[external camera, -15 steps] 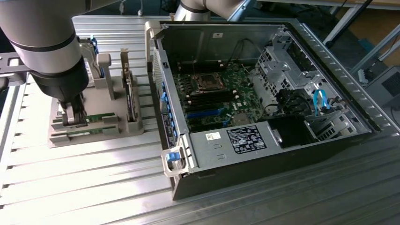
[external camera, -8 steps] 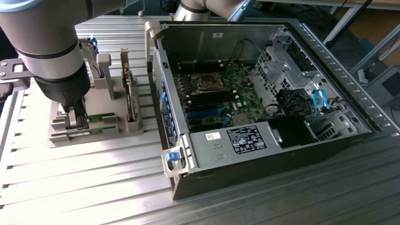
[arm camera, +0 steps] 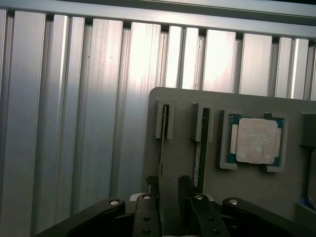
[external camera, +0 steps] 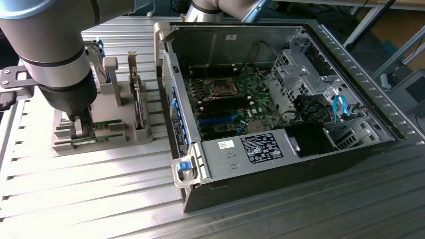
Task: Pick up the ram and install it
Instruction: 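Pick up the ram and move it above insertion slot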
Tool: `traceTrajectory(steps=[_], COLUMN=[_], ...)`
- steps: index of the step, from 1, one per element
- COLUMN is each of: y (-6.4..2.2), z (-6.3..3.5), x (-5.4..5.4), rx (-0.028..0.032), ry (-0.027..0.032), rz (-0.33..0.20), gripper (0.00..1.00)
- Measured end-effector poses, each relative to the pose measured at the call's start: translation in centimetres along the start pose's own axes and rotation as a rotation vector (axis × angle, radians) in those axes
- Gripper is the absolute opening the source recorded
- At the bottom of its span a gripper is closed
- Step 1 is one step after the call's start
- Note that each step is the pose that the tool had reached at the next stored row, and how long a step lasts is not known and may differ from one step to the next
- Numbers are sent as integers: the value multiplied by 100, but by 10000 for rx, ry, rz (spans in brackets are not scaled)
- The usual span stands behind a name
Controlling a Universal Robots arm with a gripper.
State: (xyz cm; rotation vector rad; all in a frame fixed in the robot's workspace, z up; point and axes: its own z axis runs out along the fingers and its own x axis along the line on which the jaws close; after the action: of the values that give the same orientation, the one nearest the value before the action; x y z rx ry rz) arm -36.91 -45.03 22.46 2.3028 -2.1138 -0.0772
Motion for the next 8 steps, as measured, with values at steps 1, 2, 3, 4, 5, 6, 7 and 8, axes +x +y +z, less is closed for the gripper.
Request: traceTrajectory(steps=[1,2,3,4,5,6,7,8], y=[0,0,2,3,3,3,3,2], z=[1,2,1,0,0,0,0,0], x=[0,12,26,39,39,39,40,40], rx=[2,5,2,2,2,2,3,3], ry=[-1,-2,-2,-2,-2,-2,-2,-2], rz=[0,-2,0,0,1,2,0,0], gripper=[30,30,30,30,30,30,30,30])
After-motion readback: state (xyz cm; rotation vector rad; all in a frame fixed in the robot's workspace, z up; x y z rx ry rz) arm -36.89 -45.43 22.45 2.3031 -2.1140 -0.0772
